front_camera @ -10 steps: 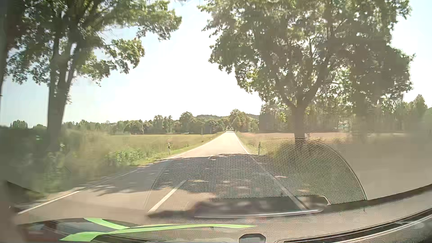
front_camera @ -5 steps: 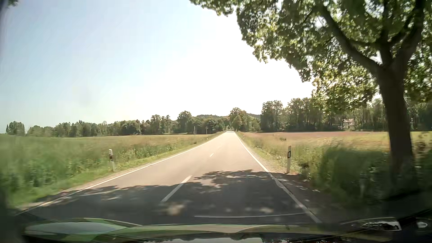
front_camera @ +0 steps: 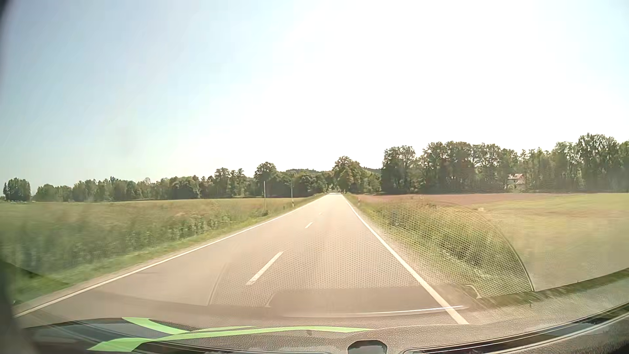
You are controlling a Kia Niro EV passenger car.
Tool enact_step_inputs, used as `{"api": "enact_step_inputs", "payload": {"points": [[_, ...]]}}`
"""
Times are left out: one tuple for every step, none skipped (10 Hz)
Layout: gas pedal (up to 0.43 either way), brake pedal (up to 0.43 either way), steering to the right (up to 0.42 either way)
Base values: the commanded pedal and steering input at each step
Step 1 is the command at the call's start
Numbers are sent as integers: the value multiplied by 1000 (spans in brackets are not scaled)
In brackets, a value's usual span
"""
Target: Follow the waypoints while adhering to traffic rules and regulations
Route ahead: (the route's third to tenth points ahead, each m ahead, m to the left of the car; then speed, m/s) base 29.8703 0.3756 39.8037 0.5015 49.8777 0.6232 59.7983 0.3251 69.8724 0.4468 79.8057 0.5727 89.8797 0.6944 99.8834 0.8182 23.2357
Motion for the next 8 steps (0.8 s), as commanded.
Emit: {"api": "enact_step_inputs", "payload": {"points": [[311, 0, -4], [287, 0, -4], [287, 0, -3], [287, 0, -4], [287, 0, -3], [287, 0, -3], [287, 0, -3], [268, 0, -3]]}}
